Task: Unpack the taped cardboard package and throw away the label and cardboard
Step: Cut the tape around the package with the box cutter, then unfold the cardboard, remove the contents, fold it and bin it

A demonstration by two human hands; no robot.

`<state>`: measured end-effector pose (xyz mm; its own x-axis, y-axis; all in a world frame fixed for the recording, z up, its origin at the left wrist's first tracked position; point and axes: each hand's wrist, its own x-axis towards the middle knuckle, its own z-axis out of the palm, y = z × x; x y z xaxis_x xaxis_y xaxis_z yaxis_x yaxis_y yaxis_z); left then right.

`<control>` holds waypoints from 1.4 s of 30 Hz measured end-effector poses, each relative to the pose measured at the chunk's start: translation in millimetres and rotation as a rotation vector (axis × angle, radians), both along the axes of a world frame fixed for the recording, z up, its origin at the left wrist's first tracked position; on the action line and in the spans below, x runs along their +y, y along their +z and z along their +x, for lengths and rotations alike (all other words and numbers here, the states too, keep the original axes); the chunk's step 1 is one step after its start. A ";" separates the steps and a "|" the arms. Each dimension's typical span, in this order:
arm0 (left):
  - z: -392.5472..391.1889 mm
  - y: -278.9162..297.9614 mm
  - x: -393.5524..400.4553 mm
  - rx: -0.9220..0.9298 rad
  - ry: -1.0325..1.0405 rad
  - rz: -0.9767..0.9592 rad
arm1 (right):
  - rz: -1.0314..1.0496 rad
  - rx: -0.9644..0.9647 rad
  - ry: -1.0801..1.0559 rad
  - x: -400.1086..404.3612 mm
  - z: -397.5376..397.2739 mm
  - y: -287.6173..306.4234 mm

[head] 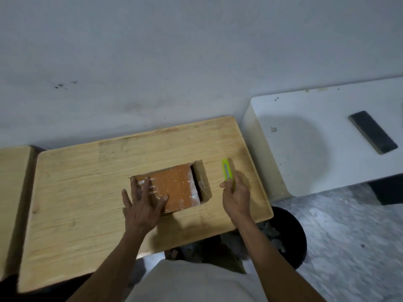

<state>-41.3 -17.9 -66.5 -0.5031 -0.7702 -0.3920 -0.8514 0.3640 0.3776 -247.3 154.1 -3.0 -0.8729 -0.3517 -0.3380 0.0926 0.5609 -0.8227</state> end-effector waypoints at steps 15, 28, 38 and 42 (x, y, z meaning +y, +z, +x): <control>10.4 -3.1 4.8 0.013 0.045 -0.048 | 0.628 0.218 0.233 -34.4 -43.2 -50.8; 7.5 16.4 31.7 0.248 0.222 -0.059 | 0.100 0.215 0.424 -41.3 32.2 -51.7; 30.5 8.4 9.1 0.295 0.321 0.030 | 0.229 0.081 0.374 -46.8 31.9 -54.2; 42.1 -2.5 -5.9 0.245 0.366 0.148 | 0.309 0.034 0.373 -48.6 30.5 -51.4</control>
